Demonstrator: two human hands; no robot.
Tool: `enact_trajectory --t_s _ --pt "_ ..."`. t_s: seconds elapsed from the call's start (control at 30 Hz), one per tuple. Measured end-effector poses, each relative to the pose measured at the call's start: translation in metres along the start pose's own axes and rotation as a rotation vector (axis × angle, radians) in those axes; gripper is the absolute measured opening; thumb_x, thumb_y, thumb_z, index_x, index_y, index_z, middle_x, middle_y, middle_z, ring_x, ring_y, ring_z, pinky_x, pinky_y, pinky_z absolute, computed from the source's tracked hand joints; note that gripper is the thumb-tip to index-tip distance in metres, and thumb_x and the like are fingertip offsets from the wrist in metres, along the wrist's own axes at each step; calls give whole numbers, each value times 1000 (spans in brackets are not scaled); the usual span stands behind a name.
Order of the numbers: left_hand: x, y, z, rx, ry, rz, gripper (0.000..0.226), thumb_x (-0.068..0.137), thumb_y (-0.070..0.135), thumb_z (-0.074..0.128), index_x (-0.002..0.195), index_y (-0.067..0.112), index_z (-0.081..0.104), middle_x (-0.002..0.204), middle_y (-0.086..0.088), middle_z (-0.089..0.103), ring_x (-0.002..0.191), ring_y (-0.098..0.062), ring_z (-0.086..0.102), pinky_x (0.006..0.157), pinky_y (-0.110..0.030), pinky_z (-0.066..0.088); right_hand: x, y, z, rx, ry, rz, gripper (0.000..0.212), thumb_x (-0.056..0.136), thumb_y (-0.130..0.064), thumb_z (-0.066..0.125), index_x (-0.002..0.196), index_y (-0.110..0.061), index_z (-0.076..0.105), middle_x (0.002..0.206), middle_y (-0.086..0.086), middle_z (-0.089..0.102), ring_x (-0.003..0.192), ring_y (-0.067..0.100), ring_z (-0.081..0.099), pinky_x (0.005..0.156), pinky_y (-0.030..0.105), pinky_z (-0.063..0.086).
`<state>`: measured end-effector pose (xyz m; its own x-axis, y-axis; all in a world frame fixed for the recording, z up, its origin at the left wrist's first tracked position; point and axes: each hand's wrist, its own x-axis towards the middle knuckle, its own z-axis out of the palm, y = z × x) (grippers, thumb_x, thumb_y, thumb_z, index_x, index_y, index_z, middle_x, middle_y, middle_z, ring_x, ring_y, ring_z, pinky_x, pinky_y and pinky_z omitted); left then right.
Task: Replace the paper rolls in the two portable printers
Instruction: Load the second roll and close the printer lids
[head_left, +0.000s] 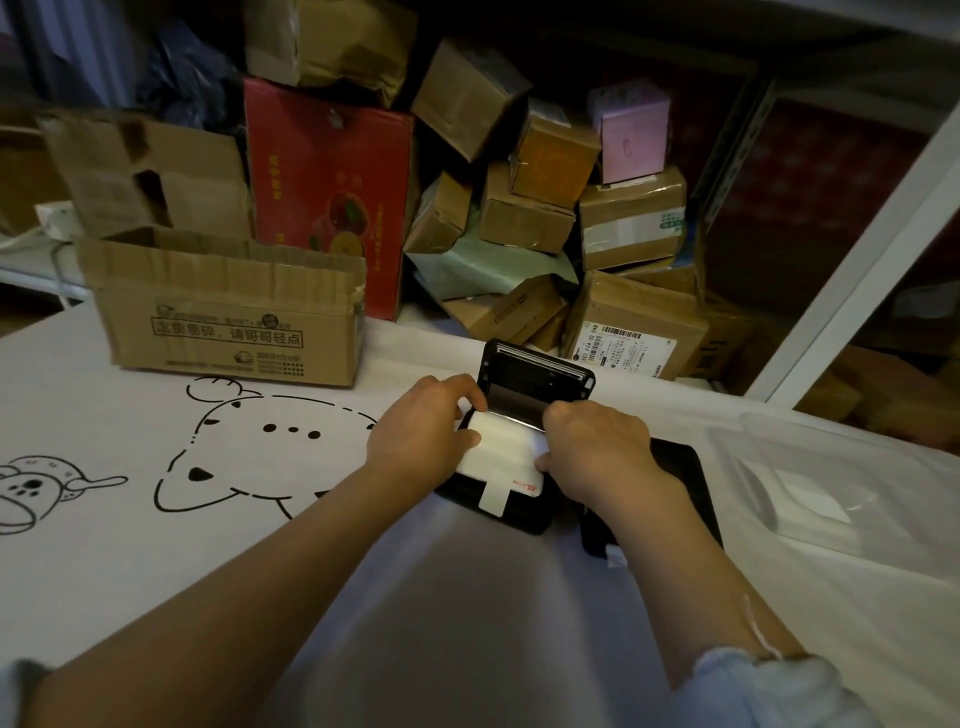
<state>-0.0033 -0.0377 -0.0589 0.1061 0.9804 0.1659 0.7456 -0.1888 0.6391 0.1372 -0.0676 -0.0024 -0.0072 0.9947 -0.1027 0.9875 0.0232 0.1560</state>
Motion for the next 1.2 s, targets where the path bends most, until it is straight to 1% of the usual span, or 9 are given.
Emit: enact_trajectory --t_s 0.23,0.47,0.6,0.67,0.77,0.87,0.97,1.13,1.2 --pt "-1 1 -1 128 6 147 12 88 20 62 90 31 59 111 3 55 99 -16 54 80 -28 48 -11 0 11 53 82 -11 33 91 -22 61 123 -16 53 118 7 54 106 26 57 78 33 43" --pt "-4 -2 -5 245 11 288 10 90 22 60 96 29 63 119 5 52 112 -14 47 83 -29 46 -28 7 19 156 233 -29 25 94 -35 55 113 -21 59 110 2 62 99 22 59 73 31 44" --pt "-13 2 -4 476 88 443 29 87 15 63 112 29 59 131 3 42 118 -16 43 81 -26 45 -30 7 22 144 246 -49 25 96 -32 53 116 -20 60 114 3 59 101 22 59 77 32 47" --pt "-22 -1 -3 533 70 577 39 80 16 69 116 26 61 133 1 48 120 -19 49 81 -28 48 -31 7 25 184 288 -42 27 95 -26 55 121 -21 58 120 3 55 104 22 58 79 33 49" --pt "-34 -14 -2 524 8 688 33 79 27 71 112 24 68 128 -2 62 114 -20 61 82 -29 54 -32 5 28 226 336 -40 40 93 -21 58 132 -23 49 126 1 56 111 21 57 83 33 50" --pt "-40 -27 -2 453 -69 690 47 91 48 45 131 27 55 141 7 50 128 -11 50 104 -24 32 -32 3 27 235 335 -17 39 94 -20 57 132 -23 50 126 2 58 111 21 58 83 32 49" --pt "-40 -33 -5 429 -109 674 58 87 56 42 138 28 48 144 9 45 132 -9 44 107 -23 22 -31 3 27 236 355 -19 30 94 -18 55 124 -23 58 121 1 60 106 21 59 78 32 49" --pt "-45 -30 -5 410 -26 659 44 90 48 39 120 30 64 123 11 65 111 -6 63 94 -18 38 -32 2 27 247 362 -21 27 96 -23 53 122 -23 61 121 1 62 107 20 59 82 32 49" --pt "-47 -30 -3 376 -3 657 41 91 46 38 118 31 66 119 12 67 107 -3 64 90 -17 46 -33 3 27 267 475 -14 24 95 -25 53 117 -25 63 116 -2 63 105 17 59 77 29 48"
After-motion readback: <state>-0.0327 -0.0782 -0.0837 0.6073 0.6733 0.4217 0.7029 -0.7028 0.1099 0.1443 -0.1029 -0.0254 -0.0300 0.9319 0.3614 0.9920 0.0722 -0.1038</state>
